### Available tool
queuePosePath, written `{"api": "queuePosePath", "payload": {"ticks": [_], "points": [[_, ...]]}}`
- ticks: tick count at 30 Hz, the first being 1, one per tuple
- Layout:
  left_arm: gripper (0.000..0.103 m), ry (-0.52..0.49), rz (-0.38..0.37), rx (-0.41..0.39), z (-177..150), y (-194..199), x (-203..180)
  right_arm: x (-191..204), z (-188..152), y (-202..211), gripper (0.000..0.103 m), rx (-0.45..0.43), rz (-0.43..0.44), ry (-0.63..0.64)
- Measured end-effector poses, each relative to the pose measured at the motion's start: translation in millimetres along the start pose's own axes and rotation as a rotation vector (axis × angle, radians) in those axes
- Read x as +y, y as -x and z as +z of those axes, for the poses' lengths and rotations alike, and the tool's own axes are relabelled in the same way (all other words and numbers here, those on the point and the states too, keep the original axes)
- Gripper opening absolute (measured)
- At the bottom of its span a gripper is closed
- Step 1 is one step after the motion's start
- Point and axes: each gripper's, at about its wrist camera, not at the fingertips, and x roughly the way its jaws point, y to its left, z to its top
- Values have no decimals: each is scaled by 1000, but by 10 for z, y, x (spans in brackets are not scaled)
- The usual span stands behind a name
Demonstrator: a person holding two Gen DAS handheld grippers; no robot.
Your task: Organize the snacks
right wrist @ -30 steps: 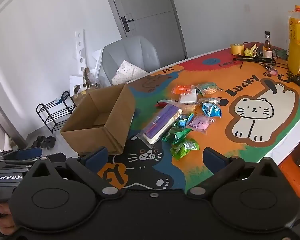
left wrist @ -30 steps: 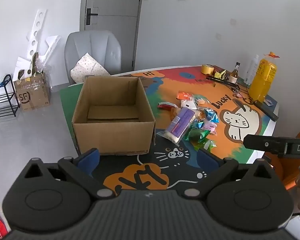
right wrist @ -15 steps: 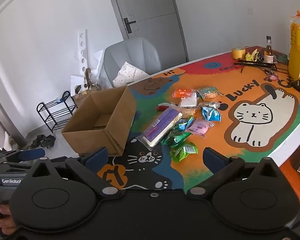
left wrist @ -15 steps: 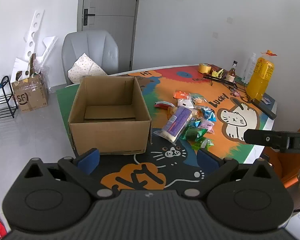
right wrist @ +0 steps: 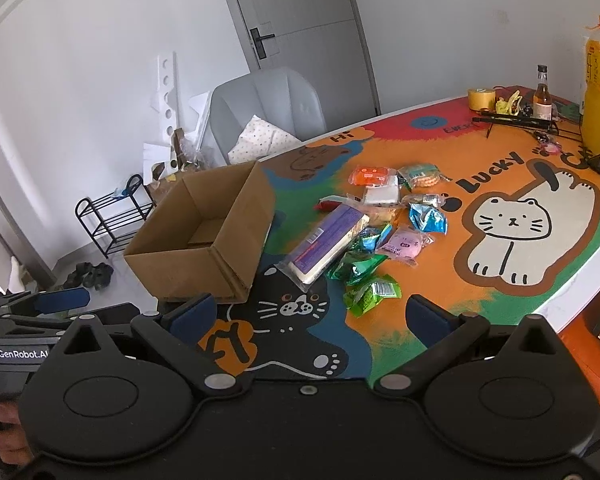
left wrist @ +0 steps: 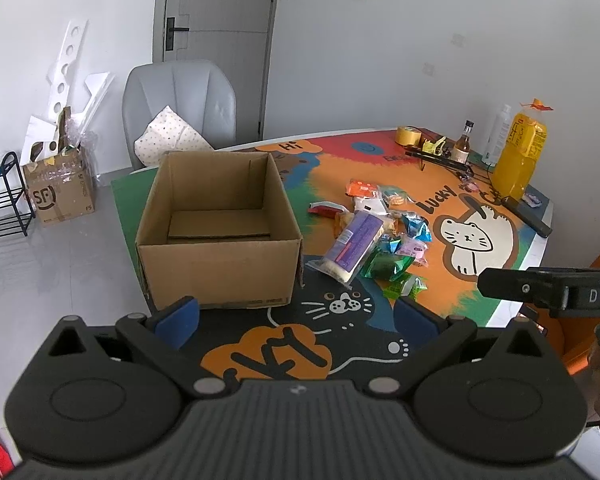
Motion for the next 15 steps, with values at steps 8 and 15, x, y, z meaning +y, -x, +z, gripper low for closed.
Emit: {"api": "queuePosePath", "payload": {"ticks": [8, 15], "points": [[103, 0, 0, -3, -6, -3, -7, 17, -3, -1, 103, 8, 4, 5], [103, 0, -8, -5, -5, 4, 0, 24, -7, 5, 103, 5, 1, 4]]}}
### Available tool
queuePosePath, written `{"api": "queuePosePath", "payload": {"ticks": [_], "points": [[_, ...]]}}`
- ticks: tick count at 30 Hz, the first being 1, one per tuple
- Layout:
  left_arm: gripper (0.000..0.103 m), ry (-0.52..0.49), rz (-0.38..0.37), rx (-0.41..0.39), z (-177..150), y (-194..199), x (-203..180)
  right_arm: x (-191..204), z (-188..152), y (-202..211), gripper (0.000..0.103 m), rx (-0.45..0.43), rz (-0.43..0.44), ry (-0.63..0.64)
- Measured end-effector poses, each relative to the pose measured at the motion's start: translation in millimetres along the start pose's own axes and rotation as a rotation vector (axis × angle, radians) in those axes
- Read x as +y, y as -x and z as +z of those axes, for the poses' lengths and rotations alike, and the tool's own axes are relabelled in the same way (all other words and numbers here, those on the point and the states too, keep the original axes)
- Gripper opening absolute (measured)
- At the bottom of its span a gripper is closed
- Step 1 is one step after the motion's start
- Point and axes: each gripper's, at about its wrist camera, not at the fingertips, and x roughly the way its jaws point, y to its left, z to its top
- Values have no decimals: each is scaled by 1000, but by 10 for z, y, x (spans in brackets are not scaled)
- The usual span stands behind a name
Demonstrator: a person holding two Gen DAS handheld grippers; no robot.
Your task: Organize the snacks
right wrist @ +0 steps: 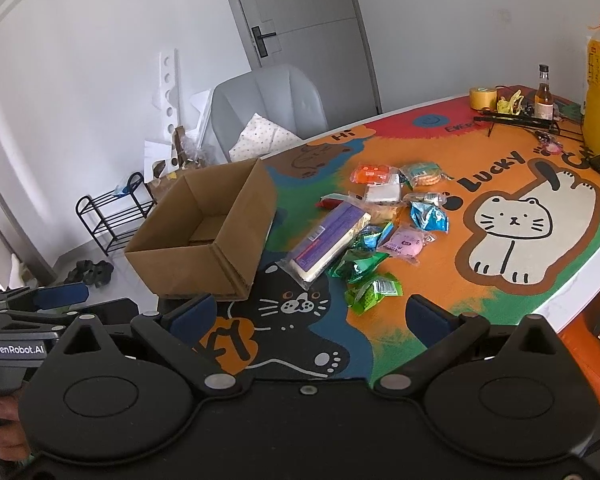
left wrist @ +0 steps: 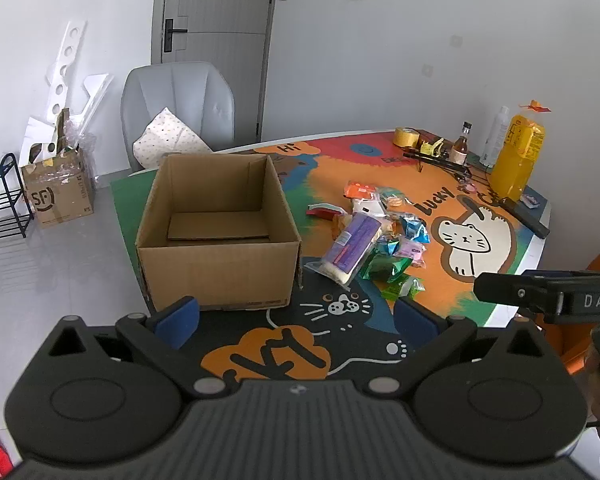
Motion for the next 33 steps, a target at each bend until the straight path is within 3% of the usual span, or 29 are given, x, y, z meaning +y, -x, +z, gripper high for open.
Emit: {"api": "queuePosePath", "payload": {"ticks": [33], "points": [[103, 17, 5, -6, 29, -52, 120, -8, 6, -145, 103, 7, 15, 14]]}}
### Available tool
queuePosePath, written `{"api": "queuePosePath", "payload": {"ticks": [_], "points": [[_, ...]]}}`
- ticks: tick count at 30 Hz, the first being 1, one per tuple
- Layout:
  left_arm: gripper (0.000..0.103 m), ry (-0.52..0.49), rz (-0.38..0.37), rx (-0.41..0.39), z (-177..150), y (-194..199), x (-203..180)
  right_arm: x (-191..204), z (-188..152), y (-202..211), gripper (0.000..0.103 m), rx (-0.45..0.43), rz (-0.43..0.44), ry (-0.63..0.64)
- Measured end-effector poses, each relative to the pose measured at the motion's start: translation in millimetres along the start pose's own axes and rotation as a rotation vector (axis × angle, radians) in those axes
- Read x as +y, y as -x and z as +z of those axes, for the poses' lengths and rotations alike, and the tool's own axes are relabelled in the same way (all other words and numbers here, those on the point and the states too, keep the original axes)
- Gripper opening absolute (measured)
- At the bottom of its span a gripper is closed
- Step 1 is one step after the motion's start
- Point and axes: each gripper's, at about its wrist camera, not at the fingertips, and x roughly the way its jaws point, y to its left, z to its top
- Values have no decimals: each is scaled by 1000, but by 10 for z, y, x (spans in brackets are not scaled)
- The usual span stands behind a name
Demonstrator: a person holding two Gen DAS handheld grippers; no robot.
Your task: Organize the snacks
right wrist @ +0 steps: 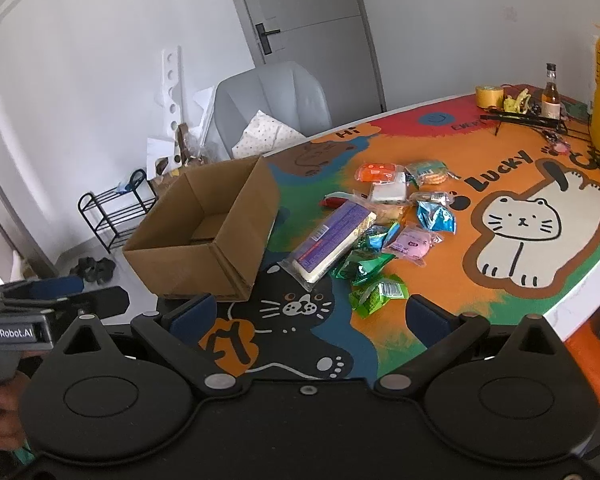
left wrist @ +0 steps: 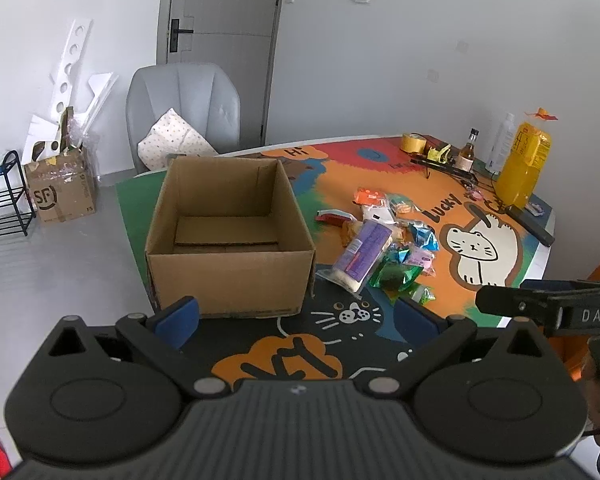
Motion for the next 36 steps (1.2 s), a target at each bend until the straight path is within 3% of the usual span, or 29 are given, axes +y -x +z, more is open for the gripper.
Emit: {"api": "queuePosePath", "payload": {"ticks": [6, 21, 28, 34, 36], "points": [[103, -38, 15, 0, 14, -133, -8, -14, -26, -78, 103, -16, 6, 29], [103, -6, -38, 18, -47, -659, -77, -398, -138, -408, 103, -15, -51, 11], [101, -1, -92, -4, -45, -852, -192, -559, -164, -661, 92, 26, -41, -24], [81, 5, -121, -5, -21, -1011, -288, -677, -116, -885, 81, 55, -20, -52], [68, 12, -129, -5, -10, -1049, -318, -700, -100, -958, 77, 67, -10, -58]]}}
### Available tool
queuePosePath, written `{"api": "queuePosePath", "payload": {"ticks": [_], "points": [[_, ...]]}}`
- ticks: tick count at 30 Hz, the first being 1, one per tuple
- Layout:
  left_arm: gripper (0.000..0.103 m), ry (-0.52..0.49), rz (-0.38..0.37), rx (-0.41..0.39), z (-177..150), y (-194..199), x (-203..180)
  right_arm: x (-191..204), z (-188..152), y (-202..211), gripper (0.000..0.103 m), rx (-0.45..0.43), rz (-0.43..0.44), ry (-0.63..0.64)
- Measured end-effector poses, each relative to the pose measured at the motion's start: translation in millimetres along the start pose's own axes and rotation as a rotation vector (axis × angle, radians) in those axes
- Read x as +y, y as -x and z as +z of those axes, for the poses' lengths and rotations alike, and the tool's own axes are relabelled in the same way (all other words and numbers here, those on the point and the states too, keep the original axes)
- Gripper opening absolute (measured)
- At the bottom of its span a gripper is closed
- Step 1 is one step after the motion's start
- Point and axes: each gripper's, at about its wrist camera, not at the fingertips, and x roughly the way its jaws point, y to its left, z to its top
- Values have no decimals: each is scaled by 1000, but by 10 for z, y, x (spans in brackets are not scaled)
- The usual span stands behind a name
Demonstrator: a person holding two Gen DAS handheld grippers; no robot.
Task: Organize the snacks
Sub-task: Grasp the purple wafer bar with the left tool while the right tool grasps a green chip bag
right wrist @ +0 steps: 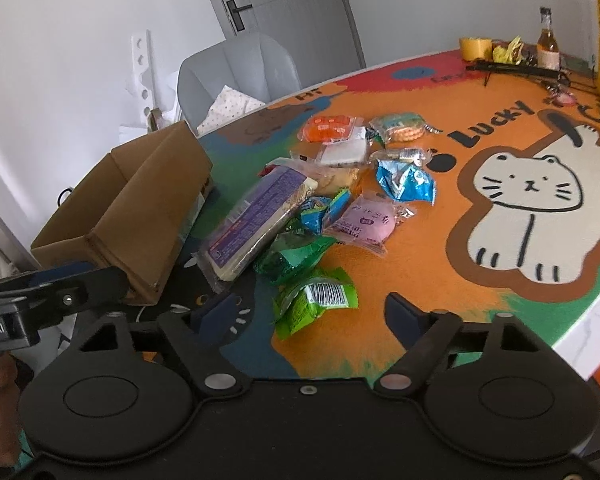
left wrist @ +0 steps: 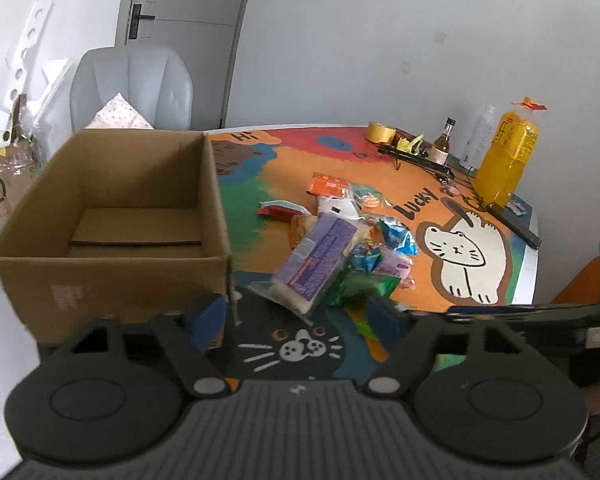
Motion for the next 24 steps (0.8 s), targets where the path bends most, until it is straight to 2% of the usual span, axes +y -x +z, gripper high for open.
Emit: {"api": "queuePosePath", "payload": {"ticks": [5, 11, 15, 24], "points": [[59, 5, -8, -2, 33, -134, -73, -76, 35, -176, 69, 30, 31, -31], [55, 1, -24, 7, 58, -299, -172, -123, 41, -317, 60, 32, 32, -17], [53, -25, -27, -4, 84, -380, -252, -255, 77, -319, 44, 32, 39, -32], [47, -22, 3, 27, 155, -742, -313, -470, 114, -286, 41, 2, 11, -43]]}}
